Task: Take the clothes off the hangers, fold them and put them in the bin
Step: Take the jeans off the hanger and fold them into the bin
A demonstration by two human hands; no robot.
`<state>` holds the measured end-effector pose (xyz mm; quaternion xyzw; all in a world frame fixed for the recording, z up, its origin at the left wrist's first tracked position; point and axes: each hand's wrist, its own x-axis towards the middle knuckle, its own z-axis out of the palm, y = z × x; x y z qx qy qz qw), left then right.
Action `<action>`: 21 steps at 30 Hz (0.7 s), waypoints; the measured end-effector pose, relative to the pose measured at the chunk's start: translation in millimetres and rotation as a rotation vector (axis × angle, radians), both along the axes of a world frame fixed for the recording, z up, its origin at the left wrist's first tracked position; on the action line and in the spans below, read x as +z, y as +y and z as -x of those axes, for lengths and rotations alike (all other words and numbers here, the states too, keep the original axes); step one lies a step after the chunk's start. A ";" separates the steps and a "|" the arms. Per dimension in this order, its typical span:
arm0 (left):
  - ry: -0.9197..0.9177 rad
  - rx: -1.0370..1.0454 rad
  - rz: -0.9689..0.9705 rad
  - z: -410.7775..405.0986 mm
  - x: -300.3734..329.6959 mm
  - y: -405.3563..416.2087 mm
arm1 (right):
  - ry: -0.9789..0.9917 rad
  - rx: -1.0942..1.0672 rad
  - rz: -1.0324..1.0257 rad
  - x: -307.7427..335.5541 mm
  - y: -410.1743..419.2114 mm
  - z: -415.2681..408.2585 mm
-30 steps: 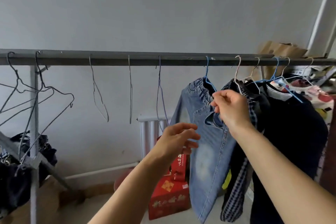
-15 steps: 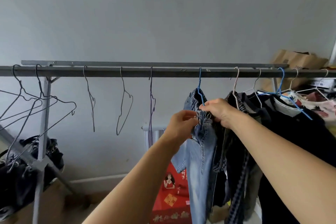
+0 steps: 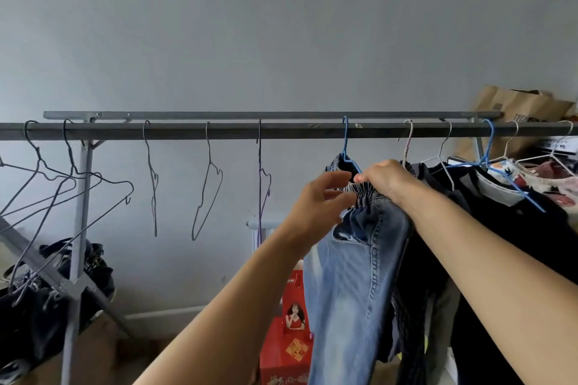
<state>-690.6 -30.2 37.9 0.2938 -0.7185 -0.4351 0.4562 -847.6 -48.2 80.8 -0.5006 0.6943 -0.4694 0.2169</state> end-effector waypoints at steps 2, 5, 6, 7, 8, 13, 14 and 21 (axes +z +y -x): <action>0.008 -0.021 -0.019 1.9 2.2 -0.3 | 0.076 -0.003 -0.029 14.5 0.3 3.9; 0.034 -0.074 -0.055 6.7 9.6 2.8 | 0.194 -0.032 -0.087 27.1 -0.7 2.3; 0.037 -0.088 -0.059 8.6 11.7 4.0 | 0.208 -0.040 -0.102 27.8 -0.6 2.3; 0.019 -0.097 -0.045 10.0 12.9 4.4 | 0.206 -0.047 -0.108 27.3 -0.2 1.8; -0.013 -0.098 -0.024 11.3 13.6 5.2 | 0.203 -0.045 -0.120 25.5 0.6 2.1; -0.267 -0.050 0.092 13.1 23.1 4.1 | 0.143 -0.012 -0.130 18.3 9.7 0.5; -0.327 -0.037 0.107 13.6 26.7 5.3 | 0.115 0.014 -0.123 16.4 12.5 -0.3; -0.572 -0.072 0.045 17.9 23.3 15.7 | -0.126 0.021 -0.018 -2.8 16.3 -7.7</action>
